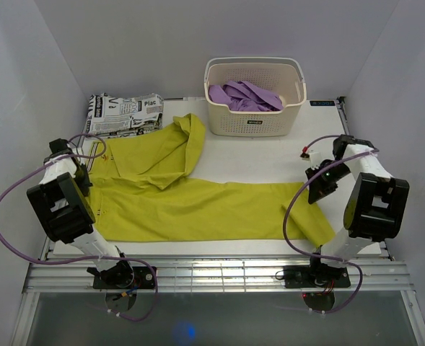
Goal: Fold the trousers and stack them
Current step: Flatten the trousers out
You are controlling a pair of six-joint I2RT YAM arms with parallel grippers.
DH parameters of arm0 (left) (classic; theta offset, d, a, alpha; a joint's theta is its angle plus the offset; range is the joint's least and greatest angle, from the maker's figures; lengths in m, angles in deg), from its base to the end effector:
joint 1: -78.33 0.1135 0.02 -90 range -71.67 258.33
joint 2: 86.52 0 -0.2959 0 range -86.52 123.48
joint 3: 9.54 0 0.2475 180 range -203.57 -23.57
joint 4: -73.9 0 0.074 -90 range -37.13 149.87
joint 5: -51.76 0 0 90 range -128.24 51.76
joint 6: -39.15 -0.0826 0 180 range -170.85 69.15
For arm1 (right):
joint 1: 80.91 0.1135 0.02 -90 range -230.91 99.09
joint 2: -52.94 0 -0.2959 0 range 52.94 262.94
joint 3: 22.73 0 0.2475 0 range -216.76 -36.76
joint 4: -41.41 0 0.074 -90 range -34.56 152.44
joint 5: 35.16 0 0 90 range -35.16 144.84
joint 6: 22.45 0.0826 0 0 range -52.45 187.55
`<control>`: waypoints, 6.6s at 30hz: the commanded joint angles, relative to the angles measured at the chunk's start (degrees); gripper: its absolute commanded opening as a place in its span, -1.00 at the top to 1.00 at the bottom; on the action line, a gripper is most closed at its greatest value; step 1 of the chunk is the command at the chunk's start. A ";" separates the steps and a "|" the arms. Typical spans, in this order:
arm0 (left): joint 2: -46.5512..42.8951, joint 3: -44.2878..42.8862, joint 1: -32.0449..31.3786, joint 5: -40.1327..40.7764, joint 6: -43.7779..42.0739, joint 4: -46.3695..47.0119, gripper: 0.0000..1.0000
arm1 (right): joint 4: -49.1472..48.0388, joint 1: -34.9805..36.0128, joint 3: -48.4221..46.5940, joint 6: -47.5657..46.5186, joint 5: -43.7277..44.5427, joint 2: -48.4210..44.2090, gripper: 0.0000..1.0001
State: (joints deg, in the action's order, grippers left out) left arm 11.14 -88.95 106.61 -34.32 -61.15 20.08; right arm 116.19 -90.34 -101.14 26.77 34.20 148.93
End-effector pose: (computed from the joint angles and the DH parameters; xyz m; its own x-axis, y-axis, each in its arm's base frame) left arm 0.2991 0.1673 0.1804 -0.9122 -0.2882 -0.2913 -0.3335 0.9352 0.1190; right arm 0.2816 -0.0172 0.1819 -0.8559 -0.4775 -0.1989 -0.5168 0.8042 0.2936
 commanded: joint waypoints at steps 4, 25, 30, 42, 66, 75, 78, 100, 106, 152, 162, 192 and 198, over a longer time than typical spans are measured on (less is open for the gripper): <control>-2.22 0.52 -0.59 0.65 -1.56 2.44 1.00 | 5.34 -7.60 -4.70 -7.03 7.89 -7.12 0.84; -1.52 -0.27 2.22 4.86 -8.23 4.54 1.00 | -6.30 -18.16 -5.85 -11.16 21.32 -3.17 0.85; -2.21 -0.97 4.68 4.08 -12.88 4.99 1.00 | -10.83 -19.22 0.56 -13.98 25.65 -4.31 0.82; -15.83 -7.83 1.01 -29.40 -21.34 -7.31 -0.37 | 8.31 -18.09 -17.86 -8.89 -3.13 -0.62 -0.29; 7.19 -22.69 -22.32 -6.99 9.07 4.11 -0.10 | 5.87 -6.39 -14.99 1.14 -8.62 -7.04 -0.25; 7.18 -18.64 -3.93 -25.16 6.89 0.68 0.01 | 4.46 -6.39 -12.70 1.49 -9.50 -6.78 -0.25; 7.62 -17.24 -3.75 -29.57 7.32 2.43 0.01 | 4.55 -6.30 -12.44 1.49 -9.50 -6.16 -0.25; 17.03 -16.00 -3.84 -30.20 15.57 11.14 0.06 | 5.78 -6.39 -12.61 1.75 -7.57 -4.84 -0.24; 19.66 -15.74 -3.75 -30.12 18.48 11.93 0.06 | 6.31 -6.30 -12.70 1.57 -7.13 -5.11 -0.24; -7.23 -15.83 -39.33 -57.45 33.14 23.51 1.00 | -44.92 13.89 -7.78 47.27 -28.24 -21.37 -0.57; -1.43 -14.60 -46.46 -56.93 44.93 32.14 1.00 | -53.72 31.57 -4.25 53.51 -15.92 -16.81 -0.55; -9.86 -9.05 -47.44 -55.52 51.27 36.11 0.48 | -61.03 37.56 -10.60 60.82 -12.66 -8.96 0.84; -13.99 -11.60 -27.33 -52.28 37.53 17.07 -0.19 | -51.89 31.41 -8.75 55.46 -13.81 -19.16 0.85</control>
State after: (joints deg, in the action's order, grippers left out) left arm 0.94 -98.22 68.64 -89.26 -12.85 49.63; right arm 61.33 -55.89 -109.95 86.68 20.43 136.12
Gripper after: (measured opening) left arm 0.593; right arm 0.089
